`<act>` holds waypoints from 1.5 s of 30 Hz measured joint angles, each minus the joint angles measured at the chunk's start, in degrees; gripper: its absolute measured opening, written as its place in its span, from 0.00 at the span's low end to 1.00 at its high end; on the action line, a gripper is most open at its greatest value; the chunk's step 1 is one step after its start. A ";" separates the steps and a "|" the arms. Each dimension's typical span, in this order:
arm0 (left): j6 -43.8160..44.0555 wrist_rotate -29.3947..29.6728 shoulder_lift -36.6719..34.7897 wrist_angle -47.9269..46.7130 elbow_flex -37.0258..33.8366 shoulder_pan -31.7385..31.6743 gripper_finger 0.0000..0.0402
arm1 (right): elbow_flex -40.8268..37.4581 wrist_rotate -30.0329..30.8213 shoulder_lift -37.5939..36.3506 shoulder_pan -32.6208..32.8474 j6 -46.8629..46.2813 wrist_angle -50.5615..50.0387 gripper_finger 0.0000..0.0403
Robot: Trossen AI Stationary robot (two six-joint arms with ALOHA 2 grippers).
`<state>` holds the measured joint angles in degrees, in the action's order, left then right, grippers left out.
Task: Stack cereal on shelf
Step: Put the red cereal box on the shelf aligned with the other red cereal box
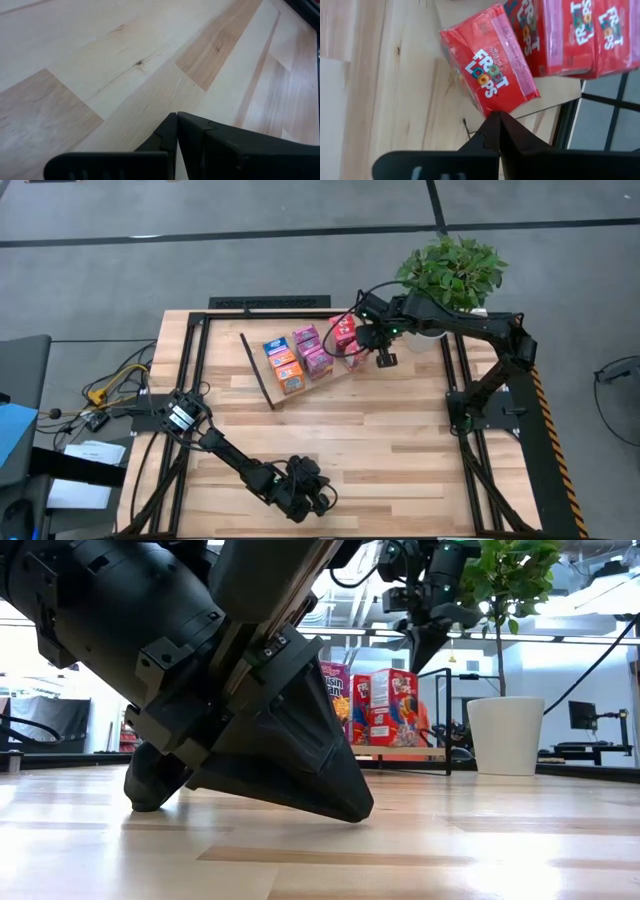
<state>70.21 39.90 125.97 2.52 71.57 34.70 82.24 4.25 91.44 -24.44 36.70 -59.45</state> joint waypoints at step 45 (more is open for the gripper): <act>4.55 4.11 0.00 1.25 -0.09 -0.07 0.00 | -0.15 -7.14 0.80 6.72 -1.69 6.69 0.06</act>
<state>74.76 44.01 125.97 3.77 71.48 34.63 82.08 -2.89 92.24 -17.72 35.00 -52.76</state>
